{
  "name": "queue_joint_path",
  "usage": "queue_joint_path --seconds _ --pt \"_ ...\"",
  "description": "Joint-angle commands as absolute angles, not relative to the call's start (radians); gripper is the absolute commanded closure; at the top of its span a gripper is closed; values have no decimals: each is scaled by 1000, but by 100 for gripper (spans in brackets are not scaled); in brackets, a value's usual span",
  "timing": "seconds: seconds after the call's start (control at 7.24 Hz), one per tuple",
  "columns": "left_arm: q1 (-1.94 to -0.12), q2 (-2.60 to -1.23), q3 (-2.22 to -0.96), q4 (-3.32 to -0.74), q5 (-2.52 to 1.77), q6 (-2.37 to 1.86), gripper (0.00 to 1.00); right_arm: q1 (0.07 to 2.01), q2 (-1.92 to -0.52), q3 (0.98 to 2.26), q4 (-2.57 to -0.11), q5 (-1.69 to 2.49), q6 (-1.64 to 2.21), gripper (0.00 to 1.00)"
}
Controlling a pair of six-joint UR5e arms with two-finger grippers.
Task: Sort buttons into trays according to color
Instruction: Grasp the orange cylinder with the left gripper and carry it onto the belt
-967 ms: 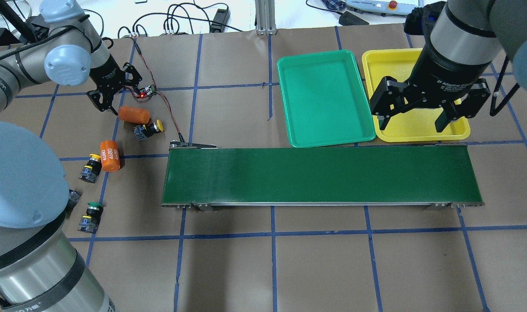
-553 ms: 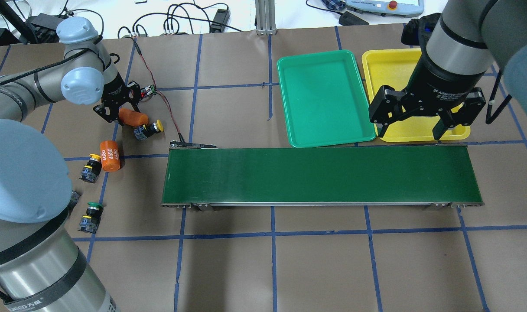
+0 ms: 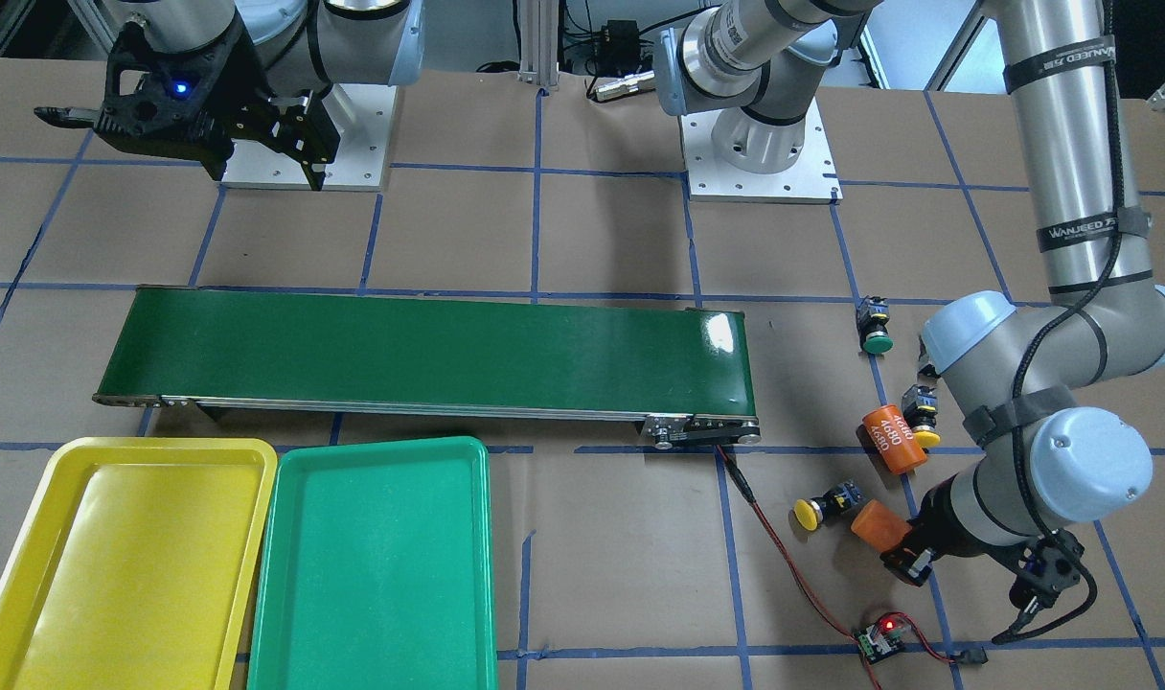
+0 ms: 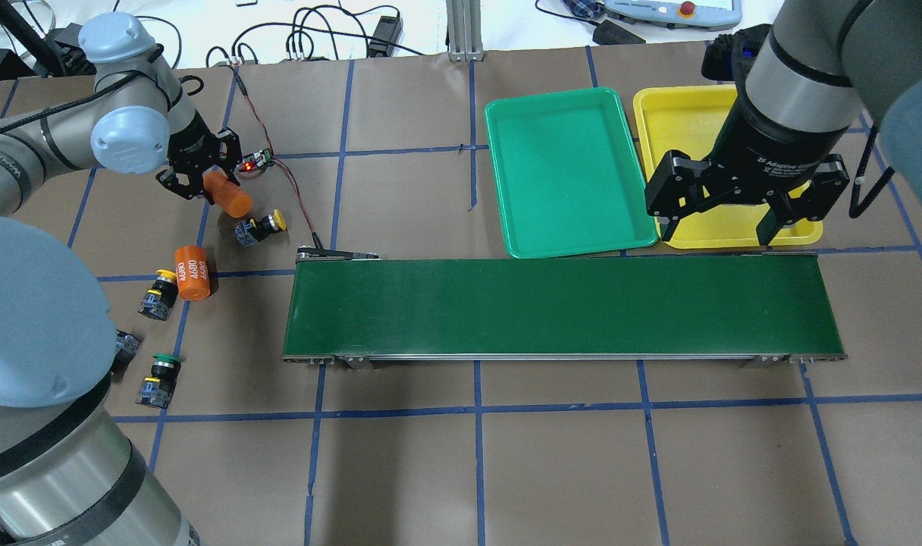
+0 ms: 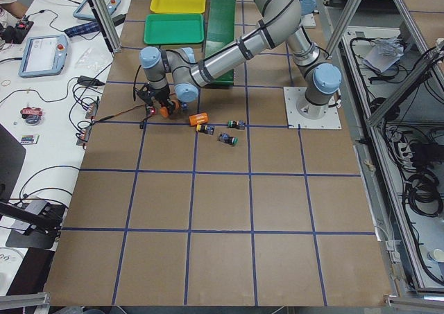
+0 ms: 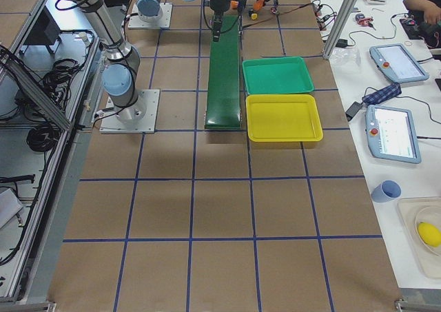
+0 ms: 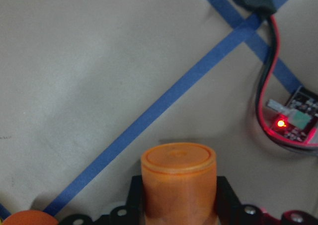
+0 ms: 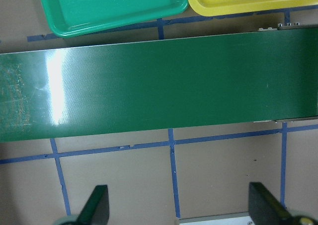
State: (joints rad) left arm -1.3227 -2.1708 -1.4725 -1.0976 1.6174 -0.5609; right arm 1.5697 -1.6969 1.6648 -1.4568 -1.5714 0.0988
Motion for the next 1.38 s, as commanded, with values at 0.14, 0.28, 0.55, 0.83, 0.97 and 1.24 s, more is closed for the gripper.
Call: queue_joint_path --seconds 0.14,0.28,0.55,0.83,0.97,1.24 --pt "-1409 -1938 -1676 -1232 1609 -815 96 1569 -1695 1666 -1454 -1571 100 0" --pt "-1454 -1866 -1769 -1232 1592 -935 96 1569 -1695 1666 -1457 -1569 100 0" --pt "-1520 -1766 -1856 -1235 1548 -1116 96 1569 -1695 1666 -1459 -1566 98 0" --pt "-1619 -1772 -1876 -1226 1511 -1338 96 1569 -1695 1666 -1456 -1571 98 0" --pt "-1634 -1782 -1881 -1229 1512 -1339 96 1569 -1695 1666 -1454 -1572 97 0" --pt "-1638 -1789 -1879 -1233 1520 -1353 1 1569 -1697 1666 -1448 -1572 98 0"
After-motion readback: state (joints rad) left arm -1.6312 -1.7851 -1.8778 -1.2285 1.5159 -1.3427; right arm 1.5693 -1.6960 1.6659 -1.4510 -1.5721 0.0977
